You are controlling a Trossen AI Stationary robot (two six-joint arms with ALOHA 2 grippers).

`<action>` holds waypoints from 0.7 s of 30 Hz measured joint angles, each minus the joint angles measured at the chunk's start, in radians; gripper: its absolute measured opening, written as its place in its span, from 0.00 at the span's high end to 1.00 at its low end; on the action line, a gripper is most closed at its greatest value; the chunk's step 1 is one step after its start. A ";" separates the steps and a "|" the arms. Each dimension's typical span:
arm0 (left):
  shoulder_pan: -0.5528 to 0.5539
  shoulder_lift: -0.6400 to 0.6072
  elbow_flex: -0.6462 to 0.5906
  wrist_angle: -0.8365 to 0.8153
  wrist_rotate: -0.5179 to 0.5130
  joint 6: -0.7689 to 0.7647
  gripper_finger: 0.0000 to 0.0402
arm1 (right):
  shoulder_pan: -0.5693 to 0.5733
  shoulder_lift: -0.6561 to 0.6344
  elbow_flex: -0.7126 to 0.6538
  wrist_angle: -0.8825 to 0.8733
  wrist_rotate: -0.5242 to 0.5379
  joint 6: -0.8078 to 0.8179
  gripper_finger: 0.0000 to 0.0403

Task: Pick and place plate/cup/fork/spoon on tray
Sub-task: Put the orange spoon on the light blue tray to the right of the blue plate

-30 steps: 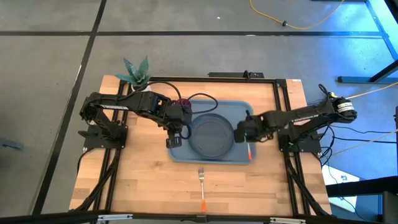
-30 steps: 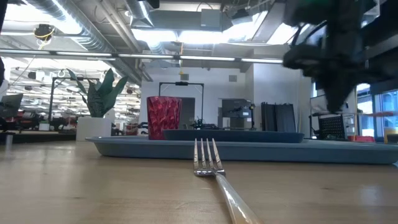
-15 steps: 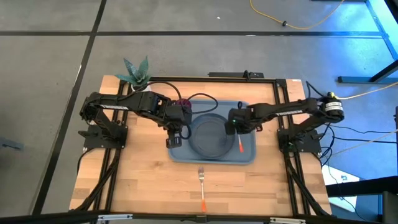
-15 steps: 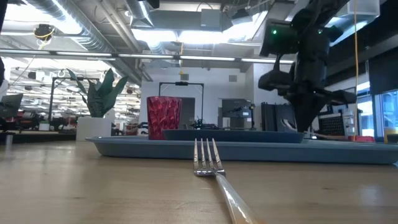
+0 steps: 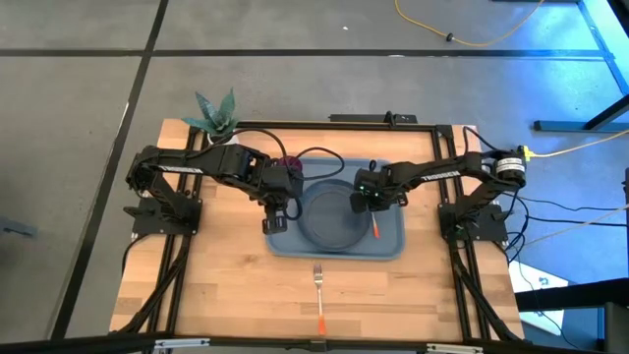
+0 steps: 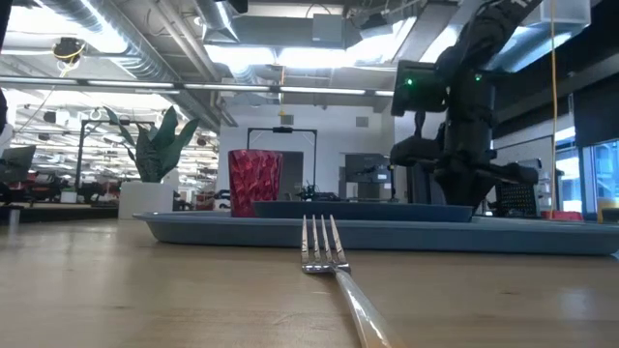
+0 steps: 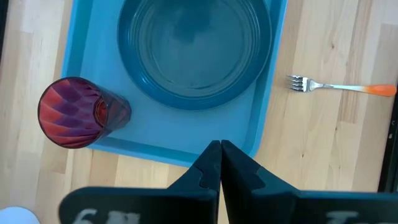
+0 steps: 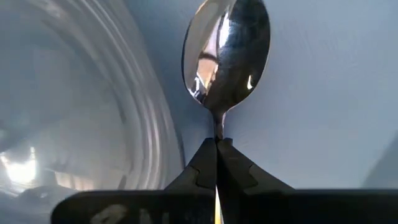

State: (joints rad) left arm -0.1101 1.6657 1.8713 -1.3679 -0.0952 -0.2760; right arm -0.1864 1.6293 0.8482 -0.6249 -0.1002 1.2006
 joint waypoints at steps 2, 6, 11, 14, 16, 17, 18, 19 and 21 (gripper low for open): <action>0.000 0.000 0.000 0.000 0.000 0.000 1.00 | -0.002 0.014 0.000 -0.002 -0.005 -0.009 1.00; 0.000 0.000 0.000 0.000 0.000 0.000 1.00 | -0.006 0.024 0.003 -0.006 -0.006 -0.029 1.00; 0.000 0.000 0.000 -0.001 0.000 0.000 1.00 | -0.012 0.026 0.003 -0.011 0.001 -0.031 1.00; 0.000 0.000 0.000 -0.001 0.000 0.001 1.00 | -0.021 0.026 0.003 -0.011 0.002 -0.028 0.98; 0.000 0.000 0.000 -0.002 0.000 0.001 1.00 | -0.027 0.026 0.002 -0.013 0.014 -0.028 0.96; 0.000 0.000 0.000 -0.003 0.000 0.001 1.00 | -0.030 0.026 0.002 -0.014 0.017 -0.028 0.95; 0.000 0.000 0.000 -0.004 0.000 0.001 1.00 | -0.034 0.026 0.002 -0.015 0.018 -0.028 0.95; 0.000 0.000 0.000 -0.004 0.000 0.001 1.00 | -0.039 0.026 0.002 -0.016 0.018 -0.028 0.94; 0.000 0.000 0.000 -0.004 0.000 0.001 1.00 | -0.046 0.026 0.002 -0.016 0.020 -0.028 0.93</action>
State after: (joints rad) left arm -0.1101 1.6657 1.8713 -1.3720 -0.0952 -0.2752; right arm -0.2326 1.6555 0.8501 -0.6404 -0.0801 1.1728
